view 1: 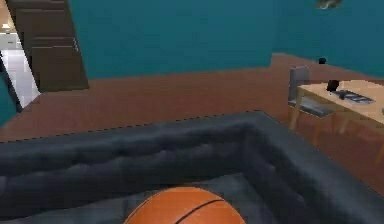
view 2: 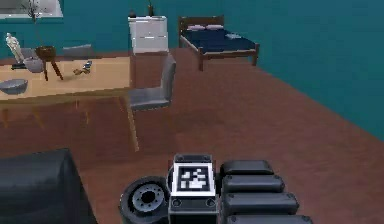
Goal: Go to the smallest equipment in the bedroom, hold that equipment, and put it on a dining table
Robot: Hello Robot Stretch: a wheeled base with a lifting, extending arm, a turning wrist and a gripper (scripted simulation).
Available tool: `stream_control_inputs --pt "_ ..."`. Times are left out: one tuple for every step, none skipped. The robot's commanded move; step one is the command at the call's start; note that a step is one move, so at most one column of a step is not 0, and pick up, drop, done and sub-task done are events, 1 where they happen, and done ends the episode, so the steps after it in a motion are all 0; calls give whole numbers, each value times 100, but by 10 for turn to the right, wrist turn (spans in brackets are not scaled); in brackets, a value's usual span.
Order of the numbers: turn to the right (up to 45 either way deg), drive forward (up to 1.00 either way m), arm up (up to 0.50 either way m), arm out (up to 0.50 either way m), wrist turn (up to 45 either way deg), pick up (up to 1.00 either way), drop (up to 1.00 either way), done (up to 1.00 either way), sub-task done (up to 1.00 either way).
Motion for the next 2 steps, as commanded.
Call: stream_control_inputs --pt "450 0 0 0 0 0 0 0 0" --pt "300 0 0 0 0 0 0 0 0"
